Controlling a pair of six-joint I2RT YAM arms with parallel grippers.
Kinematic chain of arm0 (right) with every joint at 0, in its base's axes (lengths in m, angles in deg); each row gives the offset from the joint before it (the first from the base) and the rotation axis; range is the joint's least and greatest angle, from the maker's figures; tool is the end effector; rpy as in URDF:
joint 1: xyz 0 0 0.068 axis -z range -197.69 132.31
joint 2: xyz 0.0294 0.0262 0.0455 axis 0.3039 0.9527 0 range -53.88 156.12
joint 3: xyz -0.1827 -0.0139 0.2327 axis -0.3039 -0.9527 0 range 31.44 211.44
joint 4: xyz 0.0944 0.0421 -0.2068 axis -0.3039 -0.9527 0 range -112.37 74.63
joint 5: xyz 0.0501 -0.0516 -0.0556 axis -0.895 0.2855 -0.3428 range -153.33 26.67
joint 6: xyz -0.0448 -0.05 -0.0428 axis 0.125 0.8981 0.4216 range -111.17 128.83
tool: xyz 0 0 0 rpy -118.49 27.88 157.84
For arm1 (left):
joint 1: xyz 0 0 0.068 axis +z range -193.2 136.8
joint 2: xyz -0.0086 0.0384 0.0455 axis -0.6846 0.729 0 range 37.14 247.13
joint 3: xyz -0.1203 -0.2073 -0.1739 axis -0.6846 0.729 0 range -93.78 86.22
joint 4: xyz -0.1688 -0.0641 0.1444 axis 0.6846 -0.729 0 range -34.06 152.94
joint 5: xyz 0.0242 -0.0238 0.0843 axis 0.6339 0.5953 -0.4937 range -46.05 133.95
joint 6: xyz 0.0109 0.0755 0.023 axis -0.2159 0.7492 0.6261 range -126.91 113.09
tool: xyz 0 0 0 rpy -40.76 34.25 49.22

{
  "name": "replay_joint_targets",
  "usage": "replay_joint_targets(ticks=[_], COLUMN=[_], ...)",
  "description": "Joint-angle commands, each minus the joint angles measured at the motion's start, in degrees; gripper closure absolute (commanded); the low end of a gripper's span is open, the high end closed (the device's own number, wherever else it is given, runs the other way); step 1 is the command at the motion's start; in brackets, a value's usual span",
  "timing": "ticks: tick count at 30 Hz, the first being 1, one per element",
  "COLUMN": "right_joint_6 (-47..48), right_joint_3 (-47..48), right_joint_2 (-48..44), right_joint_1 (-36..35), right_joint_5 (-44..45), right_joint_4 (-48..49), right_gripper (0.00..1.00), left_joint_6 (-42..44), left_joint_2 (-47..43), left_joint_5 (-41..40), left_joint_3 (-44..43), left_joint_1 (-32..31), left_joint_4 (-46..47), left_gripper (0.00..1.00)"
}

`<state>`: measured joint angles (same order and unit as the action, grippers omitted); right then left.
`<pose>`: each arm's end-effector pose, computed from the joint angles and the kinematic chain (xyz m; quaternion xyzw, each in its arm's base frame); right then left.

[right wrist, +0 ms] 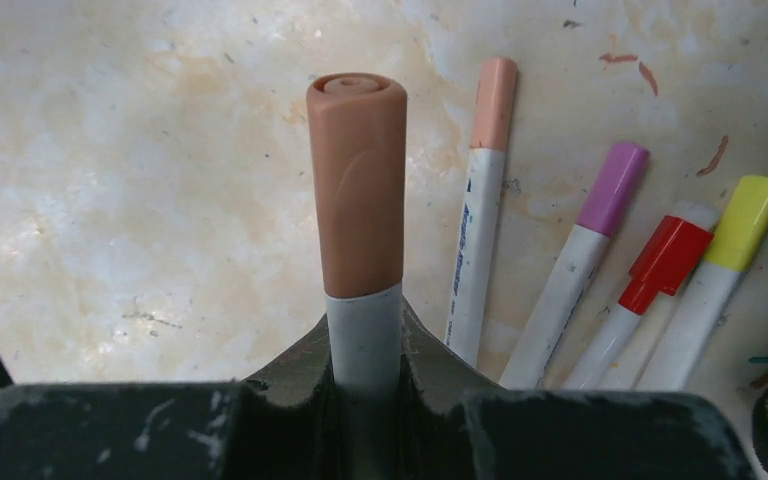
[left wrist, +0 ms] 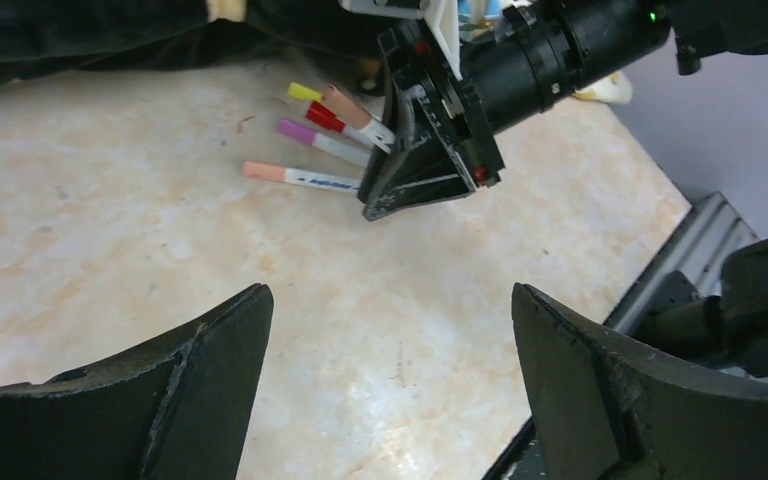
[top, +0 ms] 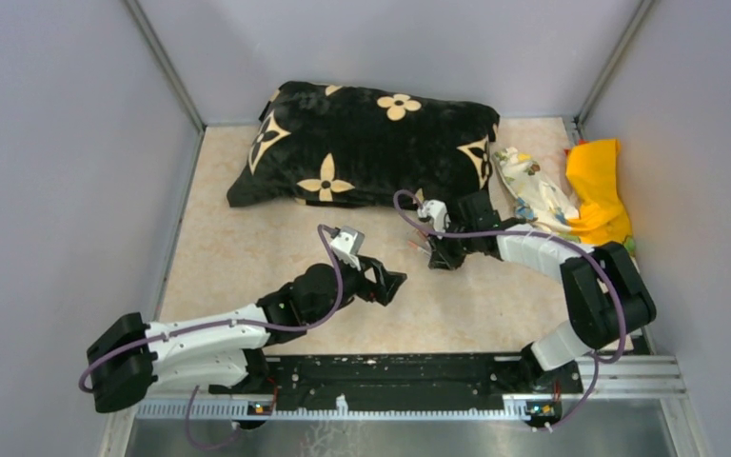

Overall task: Insert the pens into the pen caps
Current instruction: Place the pen at the center of the board.

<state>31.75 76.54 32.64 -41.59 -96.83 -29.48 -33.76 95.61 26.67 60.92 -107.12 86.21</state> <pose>0.2368 0.1463 0.1974 -0.4417 0.8054 0.2777 0.2813 0.1139 -0.1864 0.2690 0.1490 0.7483 -0.3720 0.5286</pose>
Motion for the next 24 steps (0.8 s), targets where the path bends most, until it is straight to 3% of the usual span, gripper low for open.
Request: replay_joint_targets(ticks=[1, 13, 17, 24], right_joint_6=[-0.7, -0.7, -0.4, 5.1], right_joint_3=[2.9, 3.9, 5.0, 7.7], right_joint_2=[1.9, 3.6, 1.5, -10.5], right_joint_1=[-2.8, -4.7, -4.6, 3.0], right_joint_5=[9.9, 14.1, 13.9, 4.9], right_joint_4=[2.6, 1.4, -0.1, -6.6], right_gripper=[0.87, 0.73, 0.72, 0.54], left_joint_6=[3.7, 5.8, 5.5, 4.1], left_joint_2=[-3.5, -6.6, -5.0, -3.7], left_joint_5=[-4.5, -3.0, 2.9, 20.0], left_joint_3=[1.4, 2.4, 0.0, -7.0], left_joint_1=[1.2, 6.3, 10.1, 20.8], left_joint_4=[-4.3, -5.3, -5.9, -9.1], left_gripper=[0.06, 0.03, 0.03, 0.01])
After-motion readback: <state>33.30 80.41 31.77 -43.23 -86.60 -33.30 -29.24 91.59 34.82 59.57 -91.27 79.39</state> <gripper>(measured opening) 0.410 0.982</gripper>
